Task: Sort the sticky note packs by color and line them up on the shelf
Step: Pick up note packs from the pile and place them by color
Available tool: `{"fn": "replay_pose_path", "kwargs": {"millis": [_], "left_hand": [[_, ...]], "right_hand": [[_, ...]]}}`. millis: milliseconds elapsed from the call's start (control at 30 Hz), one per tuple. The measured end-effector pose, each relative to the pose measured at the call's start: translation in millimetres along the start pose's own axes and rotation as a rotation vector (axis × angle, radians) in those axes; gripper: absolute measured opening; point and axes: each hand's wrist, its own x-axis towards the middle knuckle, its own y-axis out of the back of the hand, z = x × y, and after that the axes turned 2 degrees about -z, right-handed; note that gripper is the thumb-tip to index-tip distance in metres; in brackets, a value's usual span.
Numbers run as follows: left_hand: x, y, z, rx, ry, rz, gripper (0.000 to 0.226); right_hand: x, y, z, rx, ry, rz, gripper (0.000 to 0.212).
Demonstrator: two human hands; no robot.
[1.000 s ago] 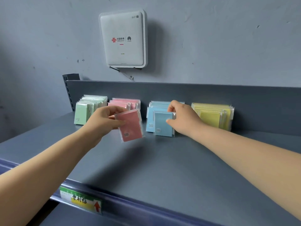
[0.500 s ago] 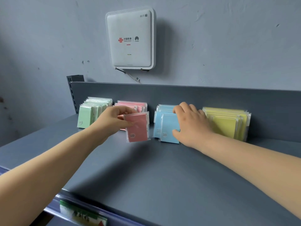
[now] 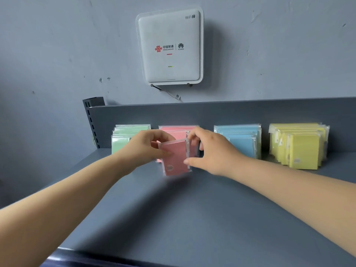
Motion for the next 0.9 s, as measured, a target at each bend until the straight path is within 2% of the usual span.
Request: {"fn": "replay_pose_path", "kwargs": {"millis": [67,200,467,567,767,900], "left_hand": [[0.4,10.0,-6.6,-0.001,-0.009,-0.031,0.021],[8.4,22.3,-20.8,0.046,-0.047,-0.060,0.023],[34.2,26.8,-34.8,0.455,-0.331,0.100,0.024],[41.4,28.9,-41.4,0.576,-0.404,0.126,0.031],[47.1,28.4,-44.4,0.820,-0.448,0.131,0.042],[40.4,26.6,-35.4,0.979,-0.468,0.114,0.044]], "right_hand": [[8.0,-10.5,-7.1,0.022,-0.048,0.017,0.048],[20.5,-27.1,-16.7,0.022,-0.126,0.040,0.031],[39.4,-42.2,-27.2,-0.199,-0.252,0.166,0.021],[43.9,-43.5,-27.4,-0.300,-0.283,0.169,0.024],[47.2,-48.3,-28.3,-0.478,-0.329,0.117,0.046],[43.7,-40.7,-31.0,-0.513,-0.299,0.082,0.048]]}}
